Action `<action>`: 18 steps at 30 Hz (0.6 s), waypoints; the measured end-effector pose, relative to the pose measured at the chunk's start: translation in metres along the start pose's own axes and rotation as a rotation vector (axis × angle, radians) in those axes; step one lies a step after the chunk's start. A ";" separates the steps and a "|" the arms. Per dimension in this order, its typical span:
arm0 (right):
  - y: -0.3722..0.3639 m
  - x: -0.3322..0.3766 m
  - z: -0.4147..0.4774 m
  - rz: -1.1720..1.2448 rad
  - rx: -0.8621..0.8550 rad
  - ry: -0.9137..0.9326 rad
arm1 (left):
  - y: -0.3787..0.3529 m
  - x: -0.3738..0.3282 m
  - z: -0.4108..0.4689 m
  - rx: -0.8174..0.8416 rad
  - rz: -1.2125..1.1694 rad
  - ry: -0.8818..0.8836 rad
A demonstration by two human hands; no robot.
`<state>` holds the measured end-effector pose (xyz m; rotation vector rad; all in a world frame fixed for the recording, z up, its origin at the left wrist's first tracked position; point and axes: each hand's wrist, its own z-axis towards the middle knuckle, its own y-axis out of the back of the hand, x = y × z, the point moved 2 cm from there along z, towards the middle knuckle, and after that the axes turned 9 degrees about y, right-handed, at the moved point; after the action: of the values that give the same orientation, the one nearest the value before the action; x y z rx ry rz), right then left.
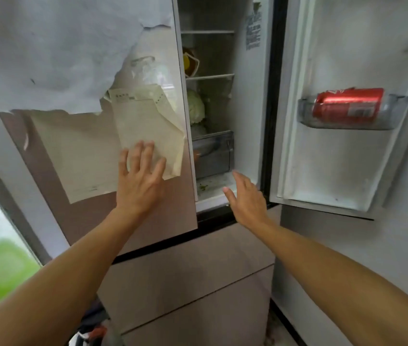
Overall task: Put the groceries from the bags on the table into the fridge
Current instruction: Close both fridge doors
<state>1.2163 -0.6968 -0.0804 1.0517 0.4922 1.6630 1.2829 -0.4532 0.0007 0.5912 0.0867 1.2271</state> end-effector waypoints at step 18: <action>0.232 -0.248 -0.078 -0.001 -0.520 -0.213 | 0.030 -0.317 0.029 0.461 -0.351 0.008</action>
<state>1.0359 -0.9934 -0.0453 0.8211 -0.0823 1.5383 1.1558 -0.7436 -0.0395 0.9274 0.4706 0.8672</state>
